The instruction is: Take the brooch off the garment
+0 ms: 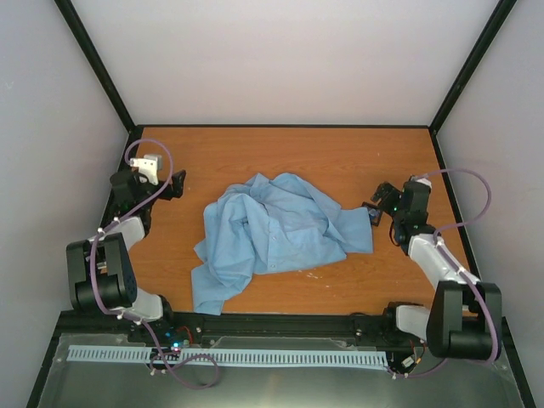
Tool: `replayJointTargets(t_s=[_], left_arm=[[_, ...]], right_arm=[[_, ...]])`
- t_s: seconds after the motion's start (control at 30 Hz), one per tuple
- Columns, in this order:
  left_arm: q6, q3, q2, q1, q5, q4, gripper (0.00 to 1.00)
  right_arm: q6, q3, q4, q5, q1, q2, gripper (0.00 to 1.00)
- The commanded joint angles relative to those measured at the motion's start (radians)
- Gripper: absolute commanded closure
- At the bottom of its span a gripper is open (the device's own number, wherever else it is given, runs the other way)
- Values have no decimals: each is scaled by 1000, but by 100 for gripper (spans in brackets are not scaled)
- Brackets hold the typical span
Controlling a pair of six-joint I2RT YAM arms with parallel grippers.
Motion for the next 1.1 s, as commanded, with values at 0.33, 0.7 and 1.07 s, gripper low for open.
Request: replayJointTargets(t_s=[0.33,0.7,1.07], left_arm=[[-117,-96,23,4,-68,314,0],[-45,-287,-104,4,-107,498,0],[-28,-456,88,-5,-134,897,0]], right_arm=[[-447,-304,843,416,86,90,0],[-505,-399,1179,311,87,221,0],[-546,-369,1210,227,90,314,0]])
